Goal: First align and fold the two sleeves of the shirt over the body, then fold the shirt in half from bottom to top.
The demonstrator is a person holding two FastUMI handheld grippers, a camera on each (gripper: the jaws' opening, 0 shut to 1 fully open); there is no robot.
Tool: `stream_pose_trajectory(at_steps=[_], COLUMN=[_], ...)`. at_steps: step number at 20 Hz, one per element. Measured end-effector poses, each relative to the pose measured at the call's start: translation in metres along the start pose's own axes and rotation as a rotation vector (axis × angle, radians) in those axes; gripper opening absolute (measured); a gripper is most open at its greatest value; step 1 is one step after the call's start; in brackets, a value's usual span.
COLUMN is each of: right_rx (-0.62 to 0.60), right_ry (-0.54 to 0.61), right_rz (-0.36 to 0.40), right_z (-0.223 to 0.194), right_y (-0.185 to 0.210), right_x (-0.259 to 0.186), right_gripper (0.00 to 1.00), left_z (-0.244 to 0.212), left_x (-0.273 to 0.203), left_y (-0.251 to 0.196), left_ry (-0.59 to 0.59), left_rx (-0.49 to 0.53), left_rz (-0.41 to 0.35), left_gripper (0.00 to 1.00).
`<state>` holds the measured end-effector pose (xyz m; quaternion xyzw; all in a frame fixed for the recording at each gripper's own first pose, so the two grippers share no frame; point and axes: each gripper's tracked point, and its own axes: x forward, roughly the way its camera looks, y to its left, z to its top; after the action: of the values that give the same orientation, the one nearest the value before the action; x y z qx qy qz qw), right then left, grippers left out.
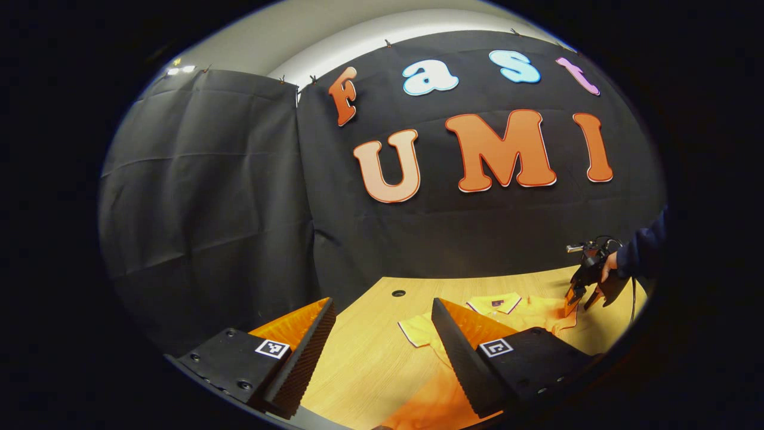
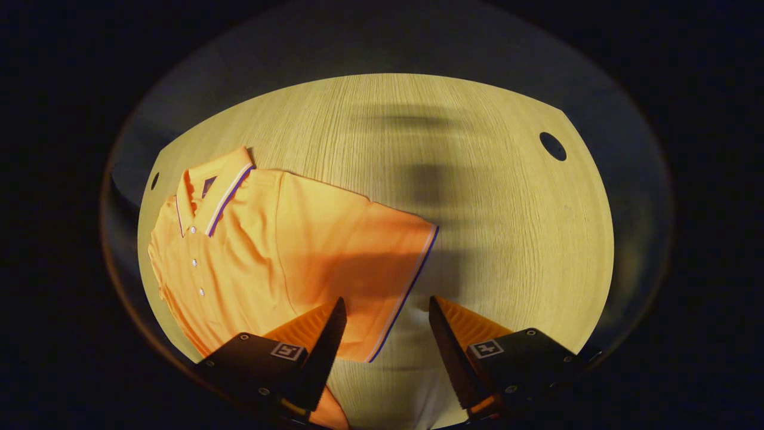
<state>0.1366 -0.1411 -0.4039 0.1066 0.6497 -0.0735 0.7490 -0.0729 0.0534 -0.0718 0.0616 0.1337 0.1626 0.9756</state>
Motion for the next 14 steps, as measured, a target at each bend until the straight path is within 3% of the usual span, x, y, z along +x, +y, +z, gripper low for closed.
stream_pose_trajectory(at_steps=[1, 3, 4, 5, 7, 9, 10, 14], right_rx=[-0.002, -0.01, -0.022, -0.014, 0.014, 0.057, 0.07, 0.036], right_ry=[0.021, 0.024, 0.013, 0.009, 0.001, -0.028, -0.01, -0.086], right_rz=[0.0, 0.0, 0.005, 0.004, 0.013, 0.048, 0.074, 0.115], right_z=[-0.003, 0.001, 0.001, 0.002, 0.002, 0.011, 0.006, 0.023], right_y=[0.002, 0.002, 0.004, 0.003, 0.004, 0.004, 0.008, 0.017], right_x=[0.005, 0.005, 0.003, 0.004, 0.004, -0.001, 0.0, -0.015], right_gripper=[0.72, 0.68, 0.55, 0.58, 0.24, 0.18, 0.04, 0.04], left_z=[0.0, -0.002, -0.002, -0.004, -0.007, -0.006, -0.008, -0.011], left_x=[0.0, 0.002, 0.004, 0.005, 0.006, 0.007, 0.007, 0.01], left_y=[-0.001, -0.003, -0.004, -0.005, -0.006, -0.006, -0.004, -0.001], left_ry=[0.002, 0.007, 0.009, 0.012, 0.018, 0.017, 0.016, 0.023], left_rx=[0.001, 0.003, 0.001, -0.001, -0.004, -0.009, -0.011, -0.022], left_rz=[-0.002, -0.008, -0.013, -0.017, -0.023, -0.025, -0.025, -0.015], left_gripper=[0.99, 1.0, 1.0, 1.0, 1.0, 1.0, 1.0, 1.0])
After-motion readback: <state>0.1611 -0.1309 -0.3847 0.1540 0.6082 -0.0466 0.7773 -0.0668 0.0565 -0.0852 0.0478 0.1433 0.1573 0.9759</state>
